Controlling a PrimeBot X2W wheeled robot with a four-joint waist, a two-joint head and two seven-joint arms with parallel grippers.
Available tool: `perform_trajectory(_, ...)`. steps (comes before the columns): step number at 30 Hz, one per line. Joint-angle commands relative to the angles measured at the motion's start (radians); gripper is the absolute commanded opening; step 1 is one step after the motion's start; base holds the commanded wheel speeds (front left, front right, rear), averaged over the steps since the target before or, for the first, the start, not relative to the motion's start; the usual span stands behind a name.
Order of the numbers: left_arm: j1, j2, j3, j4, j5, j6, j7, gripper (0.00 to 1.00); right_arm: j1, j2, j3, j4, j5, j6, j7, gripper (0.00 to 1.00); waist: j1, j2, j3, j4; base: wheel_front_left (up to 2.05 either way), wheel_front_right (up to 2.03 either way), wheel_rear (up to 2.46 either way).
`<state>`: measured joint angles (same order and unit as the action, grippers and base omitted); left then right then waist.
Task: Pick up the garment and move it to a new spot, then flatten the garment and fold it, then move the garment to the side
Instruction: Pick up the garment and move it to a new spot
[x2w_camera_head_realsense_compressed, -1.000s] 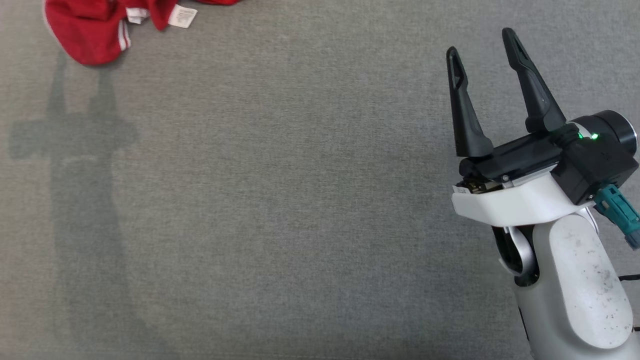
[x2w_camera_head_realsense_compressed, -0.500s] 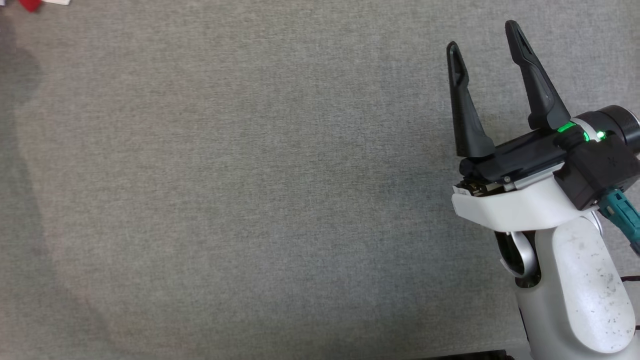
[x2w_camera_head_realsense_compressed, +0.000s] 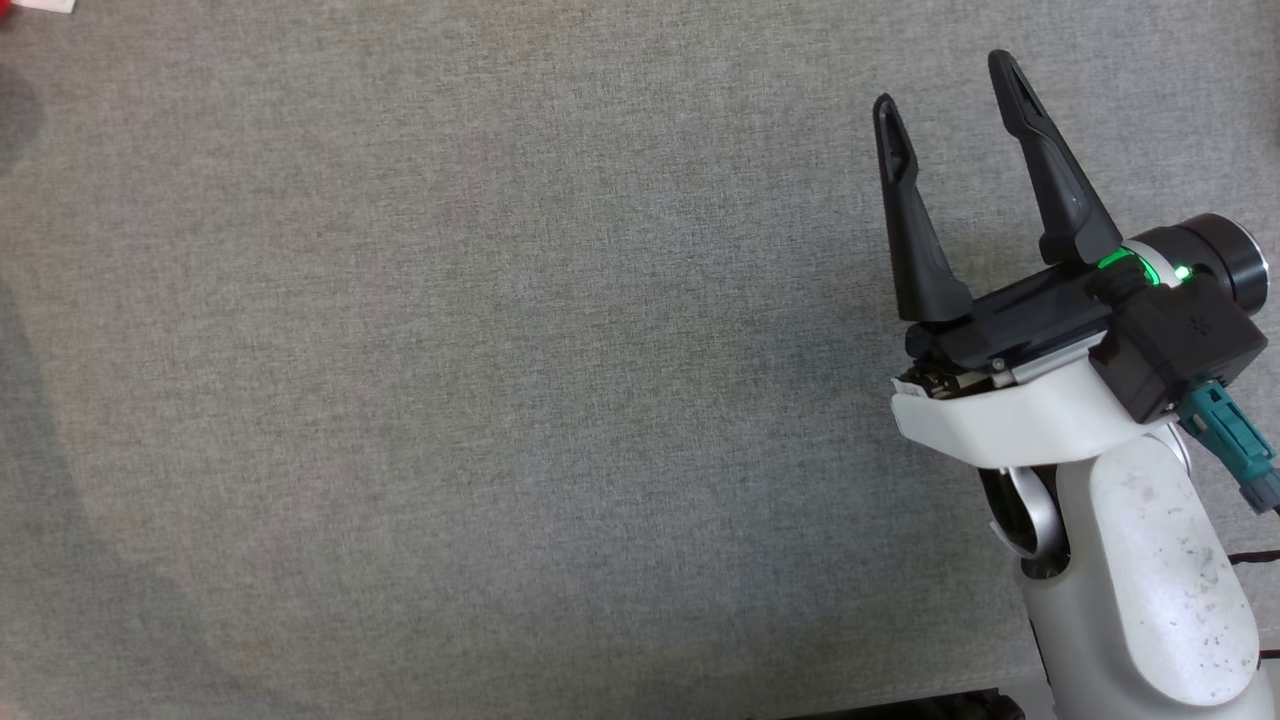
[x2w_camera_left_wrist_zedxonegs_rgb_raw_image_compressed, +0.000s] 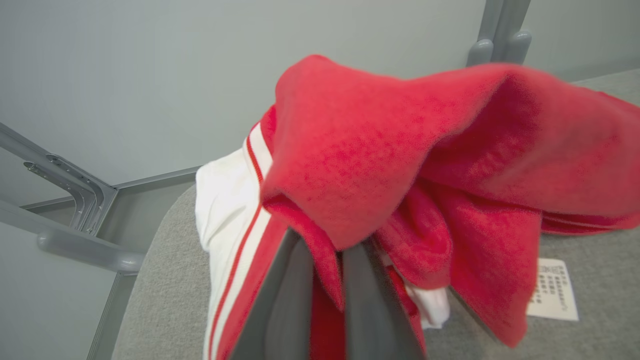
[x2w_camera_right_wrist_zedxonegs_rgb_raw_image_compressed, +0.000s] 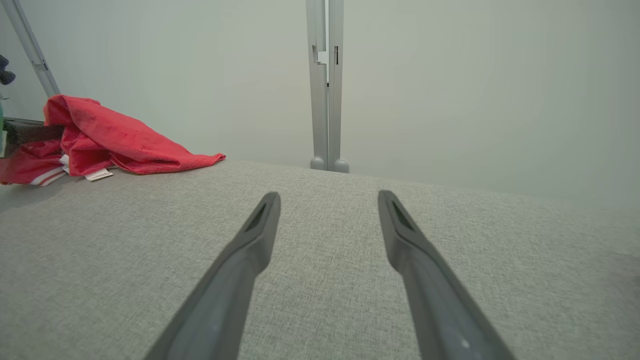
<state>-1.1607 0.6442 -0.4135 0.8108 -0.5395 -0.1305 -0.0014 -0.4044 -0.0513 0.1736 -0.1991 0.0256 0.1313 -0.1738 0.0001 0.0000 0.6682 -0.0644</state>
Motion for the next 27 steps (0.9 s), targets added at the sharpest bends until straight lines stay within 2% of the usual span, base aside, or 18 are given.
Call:
perform_trajectory(1,-0.020,0.004,-0.003,0.006,0.014,0.002,-0.020,0.00,0.004,0.000,-0.002,0.007,-0.002,-0.001,-0.009,1.00,-0.0001,0.0000,-0.011,0.001,0.00,0.00,0.00)
perform_trajectory(7,-0.032,-0.001,-0.025,0.010,0.015,0.001,-0.090,0.00,0.005,0.000,0.006,0.051,0.019,-0.001,-0.034,1.00,-0.0001,0.0000,-0.086,0.003,0.00,0.00,0.00)
perform_trajectory(11,-0.038,-0.014,-0.053,-0.036,-0.001,0.001,-0.120,0.00,0.019,0.000,-0.001,0.086,0.036,-0.001,-0.050,1.00,-0.0001,0.0000,-0.164,0.000,0.00,0.00,0.00)
perform_trajectory(22,0.008,-0.053,-0.248,-0.314,-0.064,0.001,-0.099,0.00,0.086,0.000,-0.047,0.180,0.066,-0.001,-0.071,1.00,-0.0001,0.0000,-0.408,-0.049,0.00,0.00,0.00)
perform_trajectory(27,0.044,-0.091,-0.297,-0.426,-0.103,0.001,-0.085,0.00,0.127,0.000,-0.065,0.202,0.088,-0.001,-0.079,1.00,-0.0001,0.0000,-0.467,-0.082,0.00,0.00,0.00)
